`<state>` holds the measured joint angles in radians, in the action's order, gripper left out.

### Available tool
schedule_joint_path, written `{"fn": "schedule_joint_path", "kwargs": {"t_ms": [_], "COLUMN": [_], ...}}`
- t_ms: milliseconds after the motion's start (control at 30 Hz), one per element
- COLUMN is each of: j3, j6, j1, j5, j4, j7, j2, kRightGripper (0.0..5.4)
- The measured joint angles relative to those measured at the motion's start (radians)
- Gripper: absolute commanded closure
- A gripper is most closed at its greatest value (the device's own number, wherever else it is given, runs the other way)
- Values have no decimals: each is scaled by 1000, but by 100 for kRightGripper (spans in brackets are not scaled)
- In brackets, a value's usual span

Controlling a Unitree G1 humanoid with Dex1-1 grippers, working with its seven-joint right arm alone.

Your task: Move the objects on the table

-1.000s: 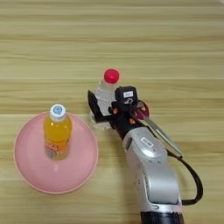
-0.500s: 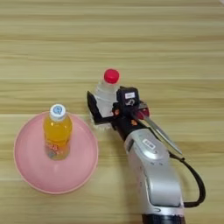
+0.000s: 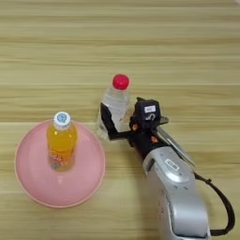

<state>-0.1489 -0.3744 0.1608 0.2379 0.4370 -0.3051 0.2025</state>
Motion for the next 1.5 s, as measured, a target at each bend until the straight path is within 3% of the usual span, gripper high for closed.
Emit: {"fn": "schedule_joint_path", "kwargs": {"t_ms": [300,600,733,1033,1267,1500], "j3": [-83,-97,-101,-105,-124,-126], "j6": [-54,-56,3,98,179,215], "j1": [112,166,250,314,385,434], "j5": [43,48,64,90,150,179], "j4": [126,152,189,198,235,258], "j7": [-9,-13,-65,-145,-249,-319], "j2": [27,31,28,29,38,60], "kRightGripper": [1,1,1,1,1,1]}}
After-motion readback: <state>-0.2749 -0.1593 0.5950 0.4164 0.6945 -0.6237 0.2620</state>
